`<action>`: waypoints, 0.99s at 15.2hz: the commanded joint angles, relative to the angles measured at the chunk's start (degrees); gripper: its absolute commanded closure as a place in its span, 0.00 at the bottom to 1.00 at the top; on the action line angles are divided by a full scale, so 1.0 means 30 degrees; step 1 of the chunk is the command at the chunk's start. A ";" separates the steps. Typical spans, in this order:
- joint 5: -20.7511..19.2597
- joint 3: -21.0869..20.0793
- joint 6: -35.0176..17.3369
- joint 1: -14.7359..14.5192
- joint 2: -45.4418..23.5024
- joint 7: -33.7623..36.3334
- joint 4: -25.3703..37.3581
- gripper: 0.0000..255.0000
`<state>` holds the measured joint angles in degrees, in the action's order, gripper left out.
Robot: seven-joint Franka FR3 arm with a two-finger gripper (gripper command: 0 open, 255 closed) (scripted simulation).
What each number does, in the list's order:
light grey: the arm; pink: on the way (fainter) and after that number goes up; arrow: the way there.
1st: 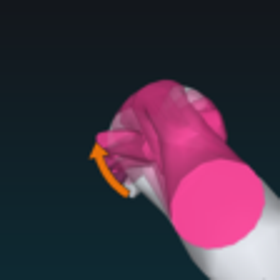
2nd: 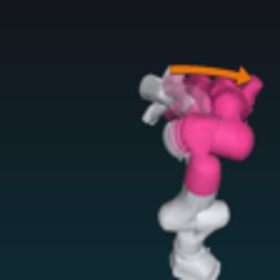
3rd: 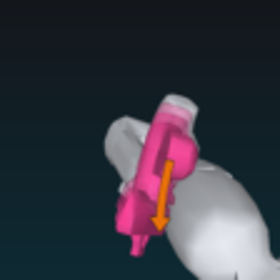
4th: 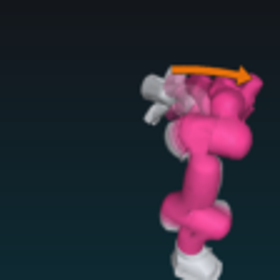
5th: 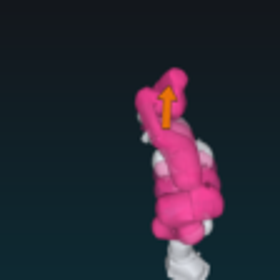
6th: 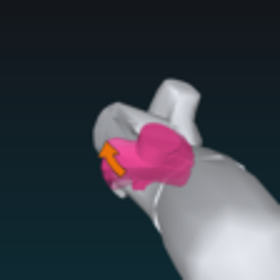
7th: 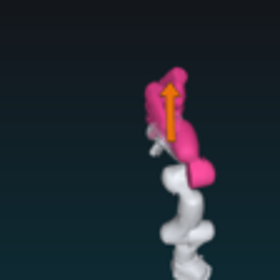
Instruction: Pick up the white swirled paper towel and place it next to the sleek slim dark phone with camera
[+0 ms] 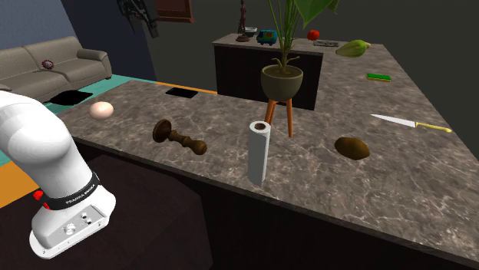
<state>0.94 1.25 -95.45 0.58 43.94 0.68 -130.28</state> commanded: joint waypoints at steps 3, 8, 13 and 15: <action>-0.0437 0.0653 -0.0540 0.0274 -0.0294 -0.0670 -0.0378 0.00; -0.1485 0.2307 -0.1971 0.0962 -0.1377 -0.2318 -0.0991 0.00; -0.2379 0.3986 -0.3484 0.1593 -0.2950 -0.3941 -0.1114 0.00; -0.2665 0.4667 -0.4099 0.1810 -0.3711 -0.4590 -0.1023 0.00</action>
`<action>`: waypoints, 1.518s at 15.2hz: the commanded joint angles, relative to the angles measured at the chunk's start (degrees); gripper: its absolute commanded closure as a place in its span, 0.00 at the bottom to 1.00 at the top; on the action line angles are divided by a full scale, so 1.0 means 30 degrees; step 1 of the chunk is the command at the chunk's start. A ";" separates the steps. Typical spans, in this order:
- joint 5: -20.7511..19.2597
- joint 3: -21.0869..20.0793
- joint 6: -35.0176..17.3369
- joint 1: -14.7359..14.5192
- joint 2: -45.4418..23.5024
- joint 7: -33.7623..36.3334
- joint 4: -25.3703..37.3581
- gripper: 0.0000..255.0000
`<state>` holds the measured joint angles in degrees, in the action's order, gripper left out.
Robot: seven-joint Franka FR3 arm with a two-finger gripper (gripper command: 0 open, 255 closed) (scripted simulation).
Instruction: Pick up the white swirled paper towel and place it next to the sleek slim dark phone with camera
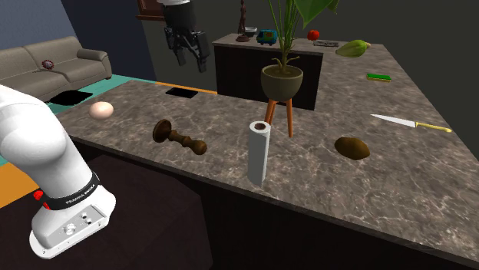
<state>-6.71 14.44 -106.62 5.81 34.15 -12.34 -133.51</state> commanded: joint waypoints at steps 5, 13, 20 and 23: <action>-0.0562 0.1986 -0.1896 0.0505 -0.2656 -0.1918 0.0634 0.00; -0.0042 0.4678 -0.4093 0.0970 -0.7058 -0.4949 0.2597 0.00; 0.1715 0.6271 -0.5482 0.1506 -1.1004 -0.7653 0.4655 0.00; 0.1988 0.6304 -0.6216 0.1544 -1.1420 -0.7848 0.4271 0.00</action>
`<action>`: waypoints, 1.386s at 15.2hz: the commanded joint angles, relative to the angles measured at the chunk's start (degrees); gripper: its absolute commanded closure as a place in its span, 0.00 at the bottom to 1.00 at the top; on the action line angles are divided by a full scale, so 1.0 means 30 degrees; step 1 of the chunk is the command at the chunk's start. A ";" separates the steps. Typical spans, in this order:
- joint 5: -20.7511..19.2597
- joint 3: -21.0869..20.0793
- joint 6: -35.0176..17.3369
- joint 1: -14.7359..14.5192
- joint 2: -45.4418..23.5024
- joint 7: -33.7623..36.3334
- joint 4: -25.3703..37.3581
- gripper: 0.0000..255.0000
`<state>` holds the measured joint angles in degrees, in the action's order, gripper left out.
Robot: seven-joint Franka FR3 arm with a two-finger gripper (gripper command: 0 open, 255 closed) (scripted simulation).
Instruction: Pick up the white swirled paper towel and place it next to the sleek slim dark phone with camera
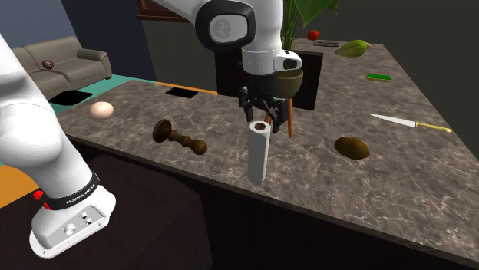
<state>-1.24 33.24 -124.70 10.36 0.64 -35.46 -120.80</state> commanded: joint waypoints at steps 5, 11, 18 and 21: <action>0.0542 0.0062 -0.1058 0.0073 -0.0796 -0.0410 -0.0377 0.00; 0.0543 0.0062 -0.1054 0.0074 -0.0796 -0.0411 -0.0373 0.00; 0.0562 0.0064 -0.1066 0.0078 -0.0822 -0.0427 -0.0363 1.00; 0.0544 0.0060 -0.1057 0.0075 -0.0797 -0.0411 -0.0375 1.00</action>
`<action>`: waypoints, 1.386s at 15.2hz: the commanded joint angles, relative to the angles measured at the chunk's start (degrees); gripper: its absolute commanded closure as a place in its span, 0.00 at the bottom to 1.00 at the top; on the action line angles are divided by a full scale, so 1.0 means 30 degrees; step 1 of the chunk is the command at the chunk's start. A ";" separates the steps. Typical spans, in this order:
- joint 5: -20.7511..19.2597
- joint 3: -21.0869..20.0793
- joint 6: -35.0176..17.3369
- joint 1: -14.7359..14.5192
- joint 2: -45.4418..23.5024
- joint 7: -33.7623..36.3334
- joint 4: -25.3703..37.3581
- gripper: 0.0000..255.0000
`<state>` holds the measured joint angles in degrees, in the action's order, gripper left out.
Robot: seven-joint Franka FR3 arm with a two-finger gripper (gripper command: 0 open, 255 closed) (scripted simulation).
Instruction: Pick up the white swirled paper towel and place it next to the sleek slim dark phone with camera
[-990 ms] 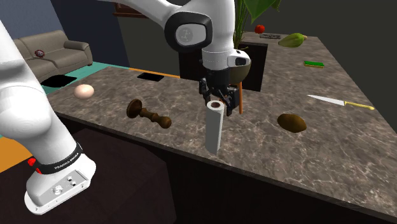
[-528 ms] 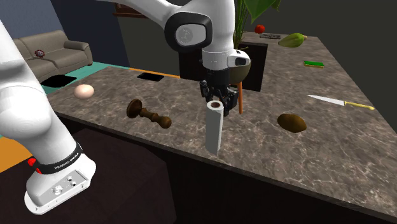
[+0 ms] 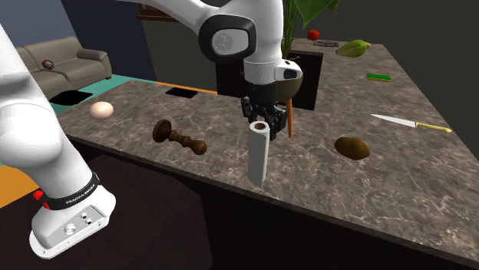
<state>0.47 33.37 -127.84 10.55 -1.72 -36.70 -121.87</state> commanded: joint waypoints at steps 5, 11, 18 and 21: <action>-0.0445 -0.0009 0.1233 -0.0036 0.0605 0.0293 0.0711 1.00; -0.0808 -0.0073 0.2736 -0.0082 0.1189 0.0541 0.1721 1.00; -0.1064 -0.0158 0.4501 -0.0127 0.1655 0.0714 0.3088 1.00; -0.1126 -0.0191 0.5261 -0.0145 0.1784 0.0753 0.3738 1.00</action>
<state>-2.76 32.89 -112.85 10.17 3.36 -34.62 -111.19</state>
